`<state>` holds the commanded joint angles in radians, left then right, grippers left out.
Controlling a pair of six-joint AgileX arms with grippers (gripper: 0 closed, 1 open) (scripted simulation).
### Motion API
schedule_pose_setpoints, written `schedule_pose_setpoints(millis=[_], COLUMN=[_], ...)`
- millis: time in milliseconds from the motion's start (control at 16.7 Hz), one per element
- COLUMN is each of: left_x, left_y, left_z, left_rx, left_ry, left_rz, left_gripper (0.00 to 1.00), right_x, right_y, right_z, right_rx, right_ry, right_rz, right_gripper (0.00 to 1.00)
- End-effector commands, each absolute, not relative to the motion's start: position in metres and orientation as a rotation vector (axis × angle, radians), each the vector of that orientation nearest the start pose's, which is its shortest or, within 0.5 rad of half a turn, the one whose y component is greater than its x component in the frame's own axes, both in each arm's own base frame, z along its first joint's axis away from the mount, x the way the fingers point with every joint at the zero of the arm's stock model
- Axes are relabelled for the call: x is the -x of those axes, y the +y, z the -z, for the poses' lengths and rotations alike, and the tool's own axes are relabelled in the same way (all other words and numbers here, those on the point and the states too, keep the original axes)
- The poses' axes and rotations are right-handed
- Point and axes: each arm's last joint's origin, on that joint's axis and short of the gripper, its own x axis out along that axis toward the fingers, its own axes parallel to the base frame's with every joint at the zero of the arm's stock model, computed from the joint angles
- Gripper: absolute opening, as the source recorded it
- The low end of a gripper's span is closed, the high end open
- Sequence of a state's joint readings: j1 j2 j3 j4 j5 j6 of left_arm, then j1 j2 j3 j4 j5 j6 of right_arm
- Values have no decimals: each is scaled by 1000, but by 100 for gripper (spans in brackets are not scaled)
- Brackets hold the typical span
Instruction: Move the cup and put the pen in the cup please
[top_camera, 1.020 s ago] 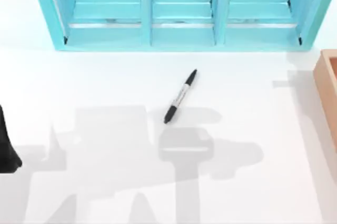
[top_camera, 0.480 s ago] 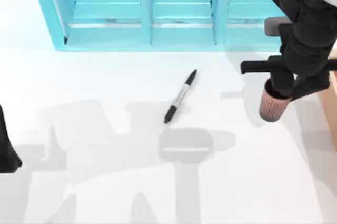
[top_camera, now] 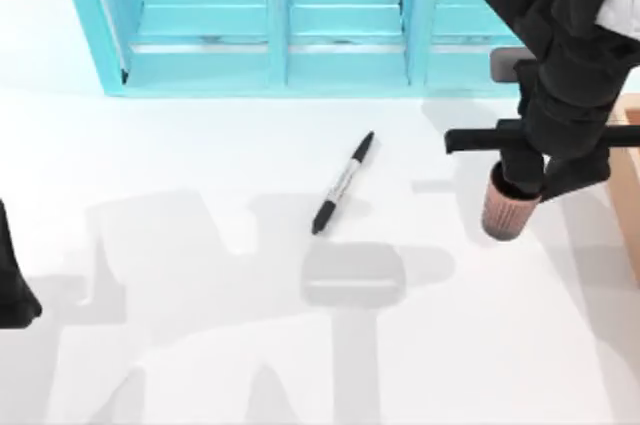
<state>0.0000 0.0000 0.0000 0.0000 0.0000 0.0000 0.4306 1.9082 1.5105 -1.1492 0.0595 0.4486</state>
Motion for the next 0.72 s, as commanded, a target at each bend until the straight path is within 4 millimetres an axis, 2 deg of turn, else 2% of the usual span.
schedule_pose_setpoints(millis=[240,480,720], left_x=[-106,-106,-106], left_y=[-1,-1,-1], left_z=[-160,-160,-160], left_rx=[0,0,0], left_ry=[0,0,0], left_rz=[0,0,0], left_gripper=[100,100,100], right_x=[-331,-331,-331], right_y=[157,157,157], right_z=[-180,-176,-176], right_rx=[27,29,29], right_ry=[1521,1522,1522], right_rz=[43,44,44], right_gripper=[0,0,30])
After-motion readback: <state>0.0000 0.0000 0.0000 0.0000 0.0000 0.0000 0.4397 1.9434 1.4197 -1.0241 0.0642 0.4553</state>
